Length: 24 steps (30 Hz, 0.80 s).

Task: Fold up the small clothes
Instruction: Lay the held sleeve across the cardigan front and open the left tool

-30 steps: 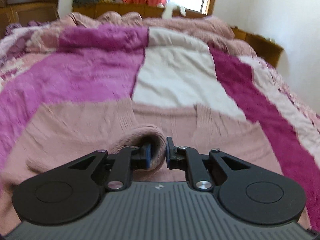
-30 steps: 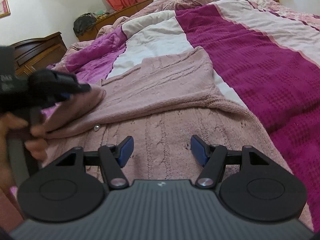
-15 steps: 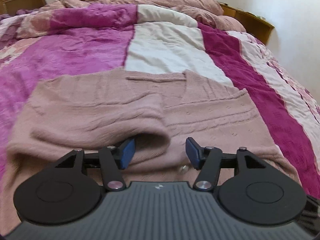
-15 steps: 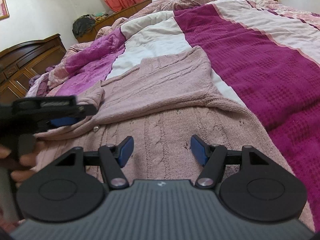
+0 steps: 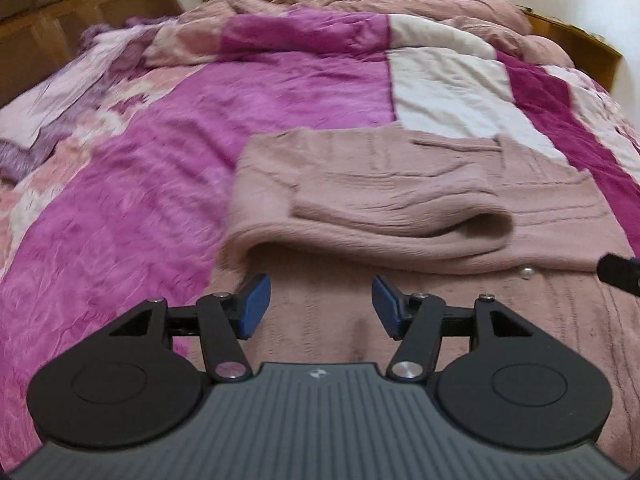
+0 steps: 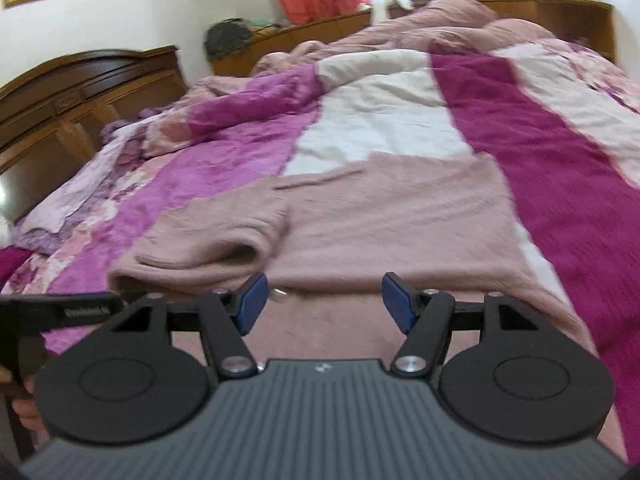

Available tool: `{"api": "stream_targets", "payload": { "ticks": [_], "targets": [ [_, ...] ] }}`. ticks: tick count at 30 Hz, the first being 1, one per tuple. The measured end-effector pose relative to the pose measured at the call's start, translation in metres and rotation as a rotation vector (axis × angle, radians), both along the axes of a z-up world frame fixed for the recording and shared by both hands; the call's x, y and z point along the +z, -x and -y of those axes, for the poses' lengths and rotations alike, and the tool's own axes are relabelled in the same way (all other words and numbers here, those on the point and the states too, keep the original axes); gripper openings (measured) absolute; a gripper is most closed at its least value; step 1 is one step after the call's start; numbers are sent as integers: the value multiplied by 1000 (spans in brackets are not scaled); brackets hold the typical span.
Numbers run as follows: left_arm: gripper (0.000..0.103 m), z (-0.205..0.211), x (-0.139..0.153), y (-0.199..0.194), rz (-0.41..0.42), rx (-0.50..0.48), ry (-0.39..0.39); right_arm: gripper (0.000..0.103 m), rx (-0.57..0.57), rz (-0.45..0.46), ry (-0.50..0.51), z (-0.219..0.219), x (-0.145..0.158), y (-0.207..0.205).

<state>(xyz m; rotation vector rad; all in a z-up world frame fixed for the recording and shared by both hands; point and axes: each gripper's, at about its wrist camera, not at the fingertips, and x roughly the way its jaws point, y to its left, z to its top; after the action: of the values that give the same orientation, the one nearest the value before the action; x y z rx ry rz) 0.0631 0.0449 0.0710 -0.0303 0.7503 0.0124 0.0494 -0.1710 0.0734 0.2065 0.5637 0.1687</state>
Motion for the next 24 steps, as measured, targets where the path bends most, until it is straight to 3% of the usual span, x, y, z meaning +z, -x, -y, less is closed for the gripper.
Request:
{"api": "stream_targets", "payload": {
  "ticks": [10, 19, 21, 24],
  "targets": [
    [64, -22, -20, -5, -39, 65, 66, 65, 261, 42, 131, -85, 17, -58],
    [64, -24, -27, -4, -27, 57, 79, 64, 436, -23, 232, -145, -6, -92],
    [64, -25, -29, -4, -26, 57, 83, 59, 463, -36, 253, -152, -10, -95],
    [64, -25, -29, -4, -27, 62, 89, 34, 471, -48, 302, -160, -16, -100]
  ]
}}
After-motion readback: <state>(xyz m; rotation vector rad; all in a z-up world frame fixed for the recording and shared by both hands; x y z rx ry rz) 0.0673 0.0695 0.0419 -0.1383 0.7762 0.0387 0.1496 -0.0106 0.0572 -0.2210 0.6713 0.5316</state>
